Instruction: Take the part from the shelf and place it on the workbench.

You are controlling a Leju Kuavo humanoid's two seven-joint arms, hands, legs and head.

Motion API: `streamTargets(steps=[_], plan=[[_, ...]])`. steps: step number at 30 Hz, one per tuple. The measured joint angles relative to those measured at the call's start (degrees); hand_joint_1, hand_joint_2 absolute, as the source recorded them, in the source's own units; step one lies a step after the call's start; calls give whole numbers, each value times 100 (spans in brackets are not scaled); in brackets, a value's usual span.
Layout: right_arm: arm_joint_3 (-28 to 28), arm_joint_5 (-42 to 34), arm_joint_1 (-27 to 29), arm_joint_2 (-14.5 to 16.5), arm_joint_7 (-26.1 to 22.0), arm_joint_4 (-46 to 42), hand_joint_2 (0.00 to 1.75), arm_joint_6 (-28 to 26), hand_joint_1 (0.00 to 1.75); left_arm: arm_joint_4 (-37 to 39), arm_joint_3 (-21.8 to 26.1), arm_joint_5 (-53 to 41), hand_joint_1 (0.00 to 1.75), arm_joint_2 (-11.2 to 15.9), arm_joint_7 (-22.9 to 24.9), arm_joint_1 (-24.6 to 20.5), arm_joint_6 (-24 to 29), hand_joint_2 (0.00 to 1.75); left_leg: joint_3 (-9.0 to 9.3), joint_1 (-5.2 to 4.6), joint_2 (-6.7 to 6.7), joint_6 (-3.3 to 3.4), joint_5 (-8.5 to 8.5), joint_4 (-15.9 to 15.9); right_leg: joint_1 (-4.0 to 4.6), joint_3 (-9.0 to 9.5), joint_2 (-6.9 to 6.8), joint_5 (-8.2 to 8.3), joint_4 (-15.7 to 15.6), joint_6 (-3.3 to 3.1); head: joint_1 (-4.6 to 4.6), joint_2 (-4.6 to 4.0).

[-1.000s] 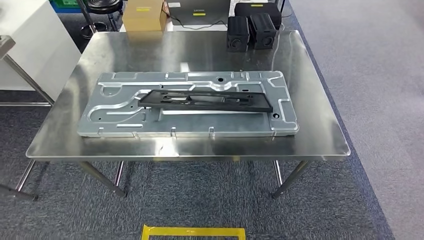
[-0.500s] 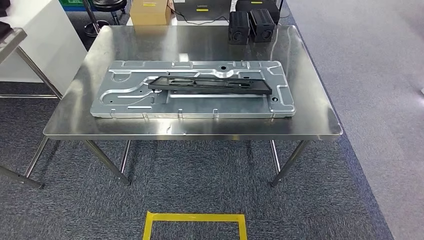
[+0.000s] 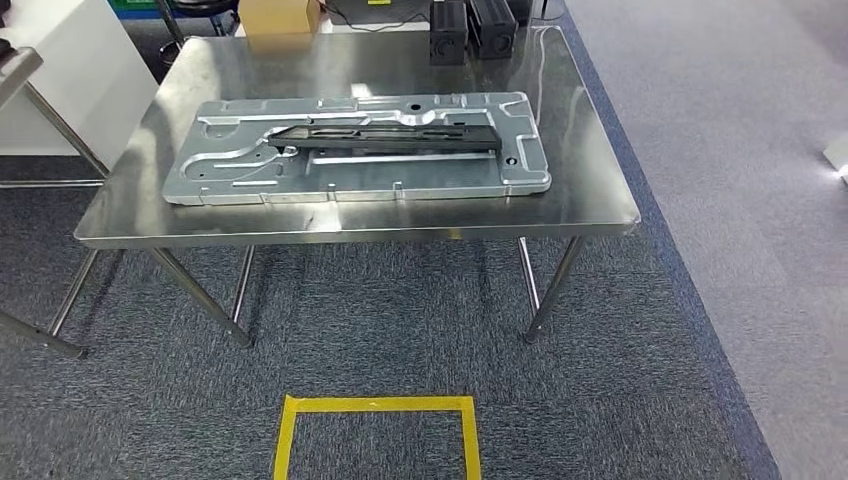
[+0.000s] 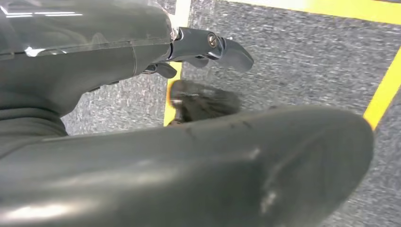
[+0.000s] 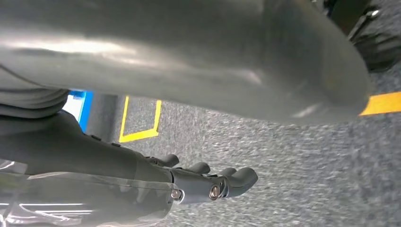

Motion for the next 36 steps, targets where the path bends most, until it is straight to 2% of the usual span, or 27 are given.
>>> streamTargets(steps=[1,3,5,7,9,10,13,14,15,16,17,18,19,20,21,22,24,25,27,28,29,30,31,32,34,35,36], plan=[[-19,-21,0,-1,4,1,0,34,0,0,-5,-4,0,-1,1,-6,-1,0,130,-14,-9,23,129,-15,15,-102,35,59,27,3,-1,-1],[-52,-71,-7,-2,15,8,0,123,0,0,-10,-11,0,-1,7,-17,-7,0,662,-49,-128,94,417,-604,20,-280,123,159,94,27,-2,-1],[-80,-116,-22,3,18,23,0,198,0,0,-12,-15,0,1,14,-34,-13,0,1226,-83,-329,167,400,-1430,19,-400,212,256,150,74,0,1],[-99,-145,-30,7,17,33,0,237,0,0,-14,-22,0,-6,19,-49,-15,0,1413,-114,-374,218,304,-1810,7,-473,293,372,157,142,0,1],[-116,-122,-15,6,62,35,0,227,0,0,-20,-49,0,-30,32,-60,-9,0,1348,-102,-267,280,393,-1860,-6,-529,305,402,169,204,2,1],[-121,-102,-10,6,125,37,0,202,0,0,-30,-67,0,-42,44,-66,-3,0,1302,-91,-212,325,461,-1881,-8,-572,247,270,259,225,9,1],[-123,-91,-23,6,310,44,0,121,0,0,-72,-124,0,-59,79,-66,8,0,1087,-88,-71,391,656,-1895,-44,-795,25,-560,1099,294,31,1],[-124,-99,-29,6,327,45,0,120,0,0,-85,-139,0,-61,85,-66,6,0,1000,-91,-32,384,718,-1888,-62,-845,4,-715,1431,325,32,1],[-124,-103,-32,6,331,46,0,126,0,0,-97,-149,0,-65,90,-69,2,0,911,-92,2,373,779,-1876,-79,-843,-3,-717,1660,353,31,1],[-124,-104,-34,6,339,47,0,132,0,0,-108,-152,0,-70,92,-75,-3,0,817,-91,30,357,840,-1857,-99,-764,-7,-590,1735,377,31,1],[-124,-104,-35,6,351,49,0,134,0,0,-118,-153,0,-78,93,-82,-7,0,722,-88,49,334,899,-1830,-120,-584,-11,-403,1614,395,31,1],[-124,-104,-40,7,369,52,0,137,0,0,-127,-153,0,-84,94,-92,-10,0,635,-88,61,307,948,-1792,-140,-310,-17,-265,1322,405,31,0],[-124,-105,-48,6,386,56,0,144,0,0,-134,-153,0,-91,94,-99,-12,0,553,-92,68,277,987,-1742,-146,30,-23,-235,897,406,33,1],[-124,-108,-58,6,400,60,0,154,0,0,-141,-153,0,-98,95,-105,-12,0,489,-97,73,243,1021,-1695,-143,335,-26,-304,470,386,30,1],[-124,-110,-68,5,406,64,0,169,0,0,-145,-153,0,-104,96,-113,-12,0,444,-101,76,207,1059,-1659,-129,538,-28,-401,158,355,29,1],[-124,-113,-71,4,405,67,0,186,0,0,-146,-153,0,-108,97,-117,-12,0,410,-97,80,174,1098,-1638,-107,634,-27,-474,-25,317,28,1],[-125,-116,-59,4,398,71,0,213,0,0,-147,-153,0,-110,102,-120,-9,0,350,-68,71,95,1161,-1618,-91,567,-39,-423,-70,210,28,1],[-125,-116,-55,4,392,72,0,222,0,1,-147,-153,0,-110,105,-117,-6,0,295,-51,56,66,1063,-1545,-87,506,-50,-364,-72,153,26,1],[-126,-114,-55,3,359,73,0,235,0,2,-147,-153,0,-111,116,-103,2,0,129,-27,22,33,589,-1133,-76,362,-74,-234,-75,61,9,1],[-126,-113,-55,2,333,73,0,239,0,2,-147,-154,0,-112,120,-96,5,0,30,-24,13,26,275,-765,-58,278,-78,-169,-71,36,-2,1],[-126,-111,-52,2,312,72,0,246,0,2,-147,-157,0,-114,122,-91,9,0,-41,-23,11,22,57,-392,-39,191,-81,-103,-65,24,-9,1],[-126,-111,-50,2,292,72,0,255,0,2,-147,-167,0,-115,122,-90,14,0,-63,-23,10,23,-33,-99,-20,98,-81,-38,-53,18,-10,1],[-126,-111,-47,2,277,72,0,266,0,2,-148,-176,0,-116,122,-91,17,0,-12,-24,9,29,12,53,-4,-5,-81,28,-34,16,-11,1],[-126,-111,-46,2,256,72,0,277,0,2,-149,-185,0,-116,122,-93,21,0,136,-27,8,43,173,-18,6,-104,-79,84,-8,20,-10,1],[-126,-111,-46,4,198,73,87,296,0,2,-150,-192,0,-114,121,-103,25,0,709,-42,4,91,442,-693,13,-279,-71,178,63,46,-13,1],[-126,-113,-46,8,163,74,131,302,0,2,-151,-193,0,-111,119,-112,28,0,1038,-56,1,118,440,-1152,16,-342,-69,217,100,70,-11,1],[-126,-117,-45,12,129,75,131,303,0,2,-152,-195,0,-109,116,-125,31,0,1281,-71,-1,142,378,-1533,20,-386,-72,255,129,100,-9,1]])
